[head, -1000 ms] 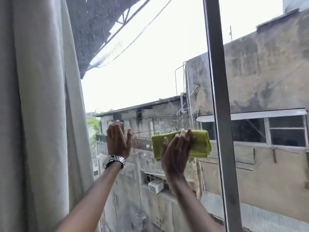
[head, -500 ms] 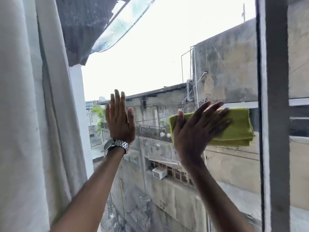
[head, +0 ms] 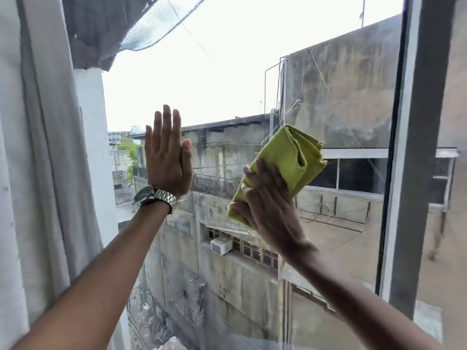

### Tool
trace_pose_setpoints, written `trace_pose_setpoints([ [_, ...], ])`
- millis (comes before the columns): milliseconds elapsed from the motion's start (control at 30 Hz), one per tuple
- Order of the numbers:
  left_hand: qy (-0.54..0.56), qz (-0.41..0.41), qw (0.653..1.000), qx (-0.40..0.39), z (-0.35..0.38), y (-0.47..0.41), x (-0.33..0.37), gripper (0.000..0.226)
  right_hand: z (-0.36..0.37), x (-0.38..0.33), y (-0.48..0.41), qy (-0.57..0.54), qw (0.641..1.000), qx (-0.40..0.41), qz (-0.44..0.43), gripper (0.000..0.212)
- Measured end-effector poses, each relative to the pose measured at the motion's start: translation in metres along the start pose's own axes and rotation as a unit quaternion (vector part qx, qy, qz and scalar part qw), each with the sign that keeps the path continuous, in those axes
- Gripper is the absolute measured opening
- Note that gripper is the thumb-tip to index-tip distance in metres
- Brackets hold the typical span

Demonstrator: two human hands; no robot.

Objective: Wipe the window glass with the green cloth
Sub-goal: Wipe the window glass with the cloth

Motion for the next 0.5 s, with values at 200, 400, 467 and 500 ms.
trace_pose_setpoints([
  [200, -0.005, -0.003, 1.0, 0.005, 0.003, -0.001, 0.0, 0.061, -0.048, 0.117, -0.03, 0.056, 0.977, 0.085, 0.186, 0.047],
  [400, 0.009, 0.0, 1.0, -0.001, -0.001, 0.0, 0.002, 0.06, -0.016, 0.079, -0.096, 0.117, 0.949, 0.115, 0.268, 0.042],
  [467, 0.01, 0.002, 1.0, -0.002, -0.004, 0.0, 0.005, 0.06, 0.002, 0.032, -0.077, 0.074, 0.975, 0.084, 0.192, 0.034],
  [500, 0.009, 0.002, 1.0, -0.002, -0.005, -0.001, 0.006, 0.06, 0.008, 0.009, -0.057, 0.051, 0.988, 0.056, 0.135, 0.033],
])
Point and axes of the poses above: each hand's wrist, its own y-axis away from the middle knuckle, its own z-axis out of the palm, x = y × z, the point moved 6 cm from there along -y, towards the middle knuckle, and after that the axes turned 10 degrees about x, right-handed, at the moved point
